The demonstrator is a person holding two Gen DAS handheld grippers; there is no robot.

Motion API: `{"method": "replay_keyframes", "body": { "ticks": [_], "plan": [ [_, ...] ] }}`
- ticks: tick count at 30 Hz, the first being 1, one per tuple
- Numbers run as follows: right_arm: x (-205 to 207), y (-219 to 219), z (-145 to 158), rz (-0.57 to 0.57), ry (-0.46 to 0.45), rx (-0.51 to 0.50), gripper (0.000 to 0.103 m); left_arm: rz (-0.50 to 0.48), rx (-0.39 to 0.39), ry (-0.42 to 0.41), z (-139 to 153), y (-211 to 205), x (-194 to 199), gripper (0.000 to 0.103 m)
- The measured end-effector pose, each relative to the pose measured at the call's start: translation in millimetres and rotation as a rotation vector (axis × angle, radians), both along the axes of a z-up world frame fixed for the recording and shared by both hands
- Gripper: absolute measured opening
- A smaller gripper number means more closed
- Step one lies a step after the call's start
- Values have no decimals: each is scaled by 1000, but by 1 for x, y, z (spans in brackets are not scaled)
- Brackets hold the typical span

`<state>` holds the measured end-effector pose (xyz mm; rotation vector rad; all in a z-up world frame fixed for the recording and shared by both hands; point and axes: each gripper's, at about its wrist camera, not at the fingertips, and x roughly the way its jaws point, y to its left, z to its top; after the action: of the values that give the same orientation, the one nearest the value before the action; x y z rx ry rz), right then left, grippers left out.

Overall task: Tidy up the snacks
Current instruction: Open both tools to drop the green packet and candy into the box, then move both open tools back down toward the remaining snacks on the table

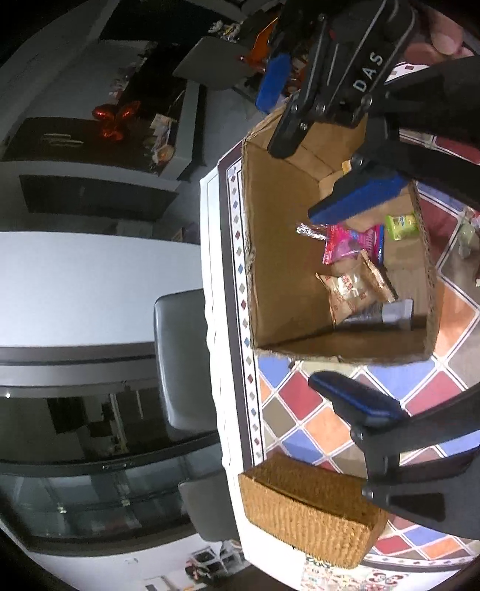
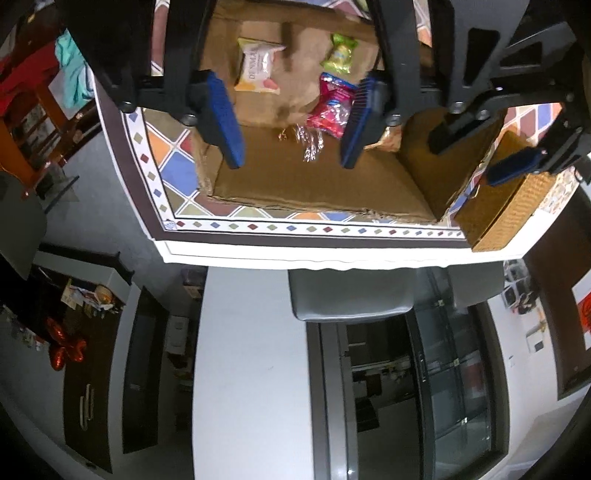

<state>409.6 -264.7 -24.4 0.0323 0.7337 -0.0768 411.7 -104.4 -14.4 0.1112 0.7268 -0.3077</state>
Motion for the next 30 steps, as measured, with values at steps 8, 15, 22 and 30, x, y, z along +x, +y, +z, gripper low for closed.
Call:
{"method": "replay_keyframes", "body": {
  "ticks": [8,15,22,30],
  "plan": [
    [-21,-7,17,-29,-37,-6,78,14,26,-36,11,3,-22,97],
    [-44,-3,34,-20,-66,-20,79,30,26,-51,22,8,-41,99],
    [-67,2,44,-4,-83,-37,79,58,26,-57,28,14,-72,99],
    [-95,-1,45,25,-82,-31,79,85,24,-66,28,16,-111,99]
  ]
}}
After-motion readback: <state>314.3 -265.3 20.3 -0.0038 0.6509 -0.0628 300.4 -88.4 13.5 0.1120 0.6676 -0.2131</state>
